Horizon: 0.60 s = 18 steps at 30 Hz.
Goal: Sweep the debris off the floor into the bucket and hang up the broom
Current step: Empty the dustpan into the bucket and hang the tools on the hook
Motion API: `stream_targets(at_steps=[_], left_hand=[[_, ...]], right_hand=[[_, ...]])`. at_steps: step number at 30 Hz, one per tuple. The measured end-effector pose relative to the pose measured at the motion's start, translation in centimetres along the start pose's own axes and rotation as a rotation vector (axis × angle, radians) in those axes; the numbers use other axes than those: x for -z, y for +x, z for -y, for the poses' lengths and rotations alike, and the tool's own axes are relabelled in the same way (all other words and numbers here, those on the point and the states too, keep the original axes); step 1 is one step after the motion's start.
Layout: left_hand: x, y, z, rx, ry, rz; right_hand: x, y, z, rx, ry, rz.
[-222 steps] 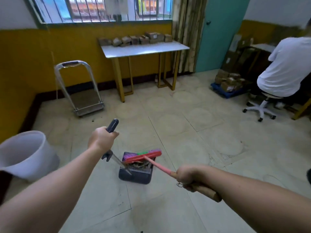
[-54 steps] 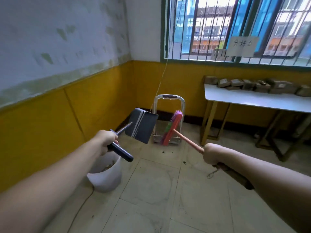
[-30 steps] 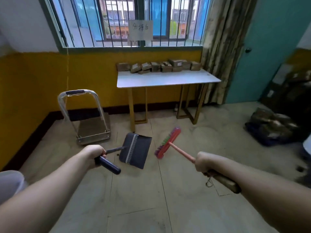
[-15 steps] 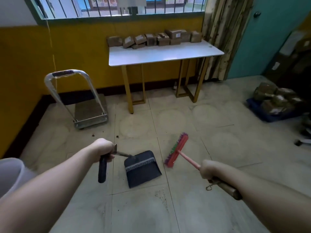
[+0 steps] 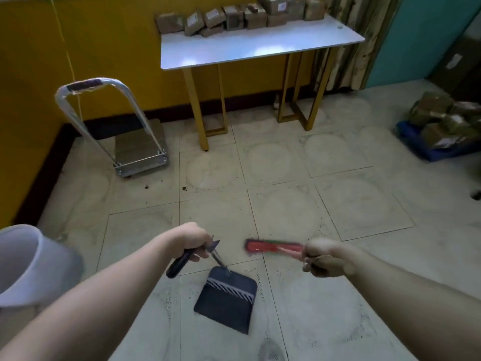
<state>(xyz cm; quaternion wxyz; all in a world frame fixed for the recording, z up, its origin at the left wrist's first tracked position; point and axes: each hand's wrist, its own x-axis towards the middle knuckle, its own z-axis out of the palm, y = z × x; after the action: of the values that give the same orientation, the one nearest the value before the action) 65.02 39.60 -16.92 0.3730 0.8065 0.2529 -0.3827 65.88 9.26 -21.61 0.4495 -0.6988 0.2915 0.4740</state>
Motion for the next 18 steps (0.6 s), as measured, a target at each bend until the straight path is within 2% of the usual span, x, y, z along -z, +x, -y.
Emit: stream_targets(at_steps=[2,5,11,13,18], left_hand=[[-0.6,0.1,-0.5,-0.048,0.150,-0.014],[-0.6,0.8,-1.1,-0.149,0.391,-0.112],[-0.5,1.2,-3.3,-0.330,0.767,-0.178],[-1.0,1.6,-3.1,-0.356,0.827,-0.212],[-1.4,1.8,-2.7,-0.409,0.853,-0.299]], right_hand=[[0.0,0.6,-0.1,0.001,0.131,0.044],[-0.6,0.8,0.8,0.020,0.173,0.135],[-1.5,0.7,2.2,0.191,0.444,0.091],[-1.9,0.6,2.3,0.209,0.514,0.082],[-2.7,0.7,2.5,0.255,0.485,0.028]])
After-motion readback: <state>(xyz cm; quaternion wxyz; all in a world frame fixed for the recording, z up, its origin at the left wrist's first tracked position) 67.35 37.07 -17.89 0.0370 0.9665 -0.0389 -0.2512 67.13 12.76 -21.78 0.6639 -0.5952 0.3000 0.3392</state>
